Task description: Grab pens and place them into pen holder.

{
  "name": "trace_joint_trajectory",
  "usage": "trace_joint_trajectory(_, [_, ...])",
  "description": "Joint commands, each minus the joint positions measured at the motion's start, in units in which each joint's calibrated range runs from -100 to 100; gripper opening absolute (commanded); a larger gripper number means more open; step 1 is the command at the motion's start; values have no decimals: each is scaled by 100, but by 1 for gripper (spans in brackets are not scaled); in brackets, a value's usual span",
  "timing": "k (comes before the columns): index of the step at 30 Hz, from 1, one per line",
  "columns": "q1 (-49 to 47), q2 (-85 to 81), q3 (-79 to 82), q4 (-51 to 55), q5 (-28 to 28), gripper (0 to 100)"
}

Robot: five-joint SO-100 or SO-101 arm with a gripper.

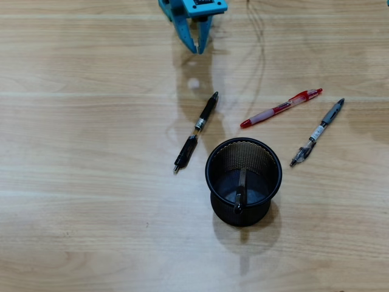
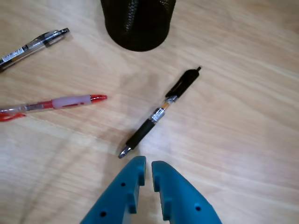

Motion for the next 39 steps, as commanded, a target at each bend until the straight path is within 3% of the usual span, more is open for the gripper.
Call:
trace_joint_trajectory(1, [-242,15,34,3,-508,2])
trace_joint_trajectory(4, [-496,738,-183,-40,-1006,2])
trace_joint_trajectory(13, [-705,3157,-1778,21,-1519,2])
trace_joint_trajectory(22, [-423,5215,-3536,365,-1519,2])
trace_joint_trajectory(30, [212,6088,-4239,830,-1514,2])
trace_joint_trajectory(39, [194,6777,-4824,752,-1514,4])
